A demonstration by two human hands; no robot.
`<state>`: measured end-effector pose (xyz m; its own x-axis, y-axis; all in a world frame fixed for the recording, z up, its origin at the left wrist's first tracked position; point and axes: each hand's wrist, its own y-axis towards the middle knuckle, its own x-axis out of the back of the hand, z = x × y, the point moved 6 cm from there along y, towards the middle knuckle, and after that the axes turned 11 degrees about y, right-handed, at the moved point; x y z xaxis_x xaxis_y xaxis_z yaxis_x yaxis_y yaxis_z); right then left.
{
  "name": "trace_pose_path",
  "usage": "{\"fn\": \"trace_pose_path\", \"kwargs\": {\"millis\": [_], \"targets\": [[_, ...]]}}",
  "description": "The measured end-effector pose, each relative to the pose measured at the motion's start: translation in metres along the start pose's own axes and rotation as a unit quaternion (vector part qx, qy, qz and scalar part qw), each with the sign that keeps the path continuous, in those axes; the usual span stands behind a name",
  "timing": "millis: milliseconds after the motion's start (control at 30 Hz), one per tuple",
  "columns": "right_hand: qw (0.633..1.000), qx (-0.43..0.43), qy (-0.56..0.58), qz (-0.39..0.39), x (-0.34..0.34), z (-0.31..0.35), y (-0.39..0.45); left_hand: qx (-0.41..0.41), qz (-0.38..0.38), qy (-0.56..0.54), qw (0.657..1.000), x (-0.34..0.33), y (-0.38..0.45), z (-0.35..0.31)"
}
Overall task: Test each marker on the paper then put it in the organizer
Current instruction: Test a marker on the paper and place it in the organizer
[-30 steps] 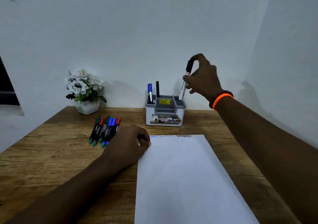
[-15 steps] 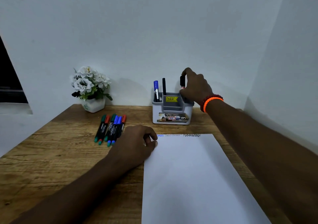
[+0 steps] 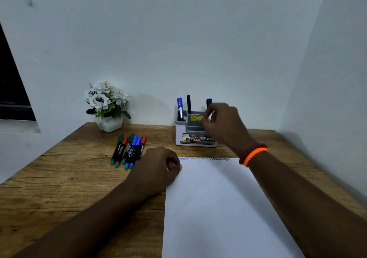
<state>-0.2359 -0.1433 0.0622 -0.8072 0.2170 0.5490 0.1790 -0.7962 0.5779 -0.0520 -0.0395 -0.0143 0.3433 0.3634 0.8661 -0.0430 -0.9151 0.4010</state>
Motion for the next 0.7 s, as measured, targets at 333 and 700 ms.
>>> {"fn": "trace_pose_path", "kwargs": {"millis": [333, 700], "targets": [[0.957, -0.004, -0.054, 0.283, -0.047, 0.013, -0.094, 0.007, -0.027, 0.008, 1.0, 0.005, 0.002, 0.002], [0.958, 0.0, -0.052, 0.283, -0.047, 0.015, -0.098, 0.161, -0.098, 0.139, 0.972, 0.035, 0.009, 0.073]]}}
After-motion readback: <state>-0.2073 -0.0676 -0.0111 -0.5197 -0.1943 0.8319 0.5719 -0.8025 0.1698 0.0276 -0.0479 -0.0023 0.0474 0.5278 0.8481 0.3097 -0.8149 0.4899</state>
